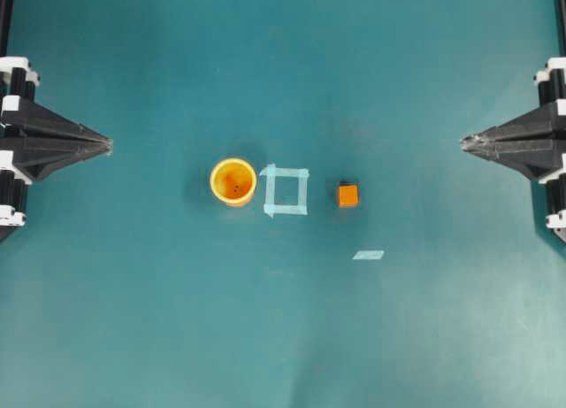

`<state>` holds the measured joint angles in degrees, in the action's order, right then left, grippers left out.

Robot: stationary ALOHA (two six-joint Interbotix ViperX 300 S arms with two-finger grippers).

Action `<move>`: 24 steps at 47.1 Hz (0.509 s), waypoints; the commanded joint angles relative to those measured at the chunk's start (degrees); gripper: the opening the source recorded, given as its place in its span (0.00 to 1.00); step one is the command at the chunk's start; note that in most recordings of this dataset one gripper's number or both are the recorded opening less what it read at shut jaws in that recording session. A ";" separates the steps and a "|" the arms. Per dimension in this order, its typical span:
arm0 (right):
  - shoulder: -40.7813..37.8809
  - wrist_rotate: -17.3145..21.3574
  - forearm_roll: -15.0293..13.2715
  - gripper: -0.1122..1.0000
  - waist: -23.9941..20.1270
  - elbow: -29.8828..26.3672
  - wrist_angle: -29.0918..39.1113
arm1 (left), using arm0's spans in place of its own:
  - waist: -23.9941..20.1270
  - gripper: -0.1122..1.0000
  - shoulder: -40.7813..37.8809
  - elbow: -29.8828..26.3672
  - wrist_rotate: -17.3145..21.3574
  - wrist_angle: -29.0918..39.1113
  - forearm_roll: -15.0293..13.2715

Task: Move the block to the left with right arm.
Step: 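Move the right gripper left toward the orange block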

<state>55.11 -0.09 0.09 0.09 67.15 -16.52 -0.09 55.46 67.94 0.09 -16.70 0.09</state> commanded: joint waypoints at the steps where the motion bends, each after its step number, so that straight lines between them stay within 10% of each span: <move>1: -0.18 0.09 0.00 0.10 0.26 -0.79 -0.18 | -2.11 0.10 -0.26 -1.67 -1.32 5.54 0.18; 24: -6.33 0.26 0.00 0.10 1.85 -3.16 5.80 | -2.11 0.10 4.48 -2.90 -1.76 13.54 0.18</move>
<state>50.98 0.18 0.09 1.85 65.65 -10.55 -2.11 59.94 66.62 -1.76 -4.04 0.18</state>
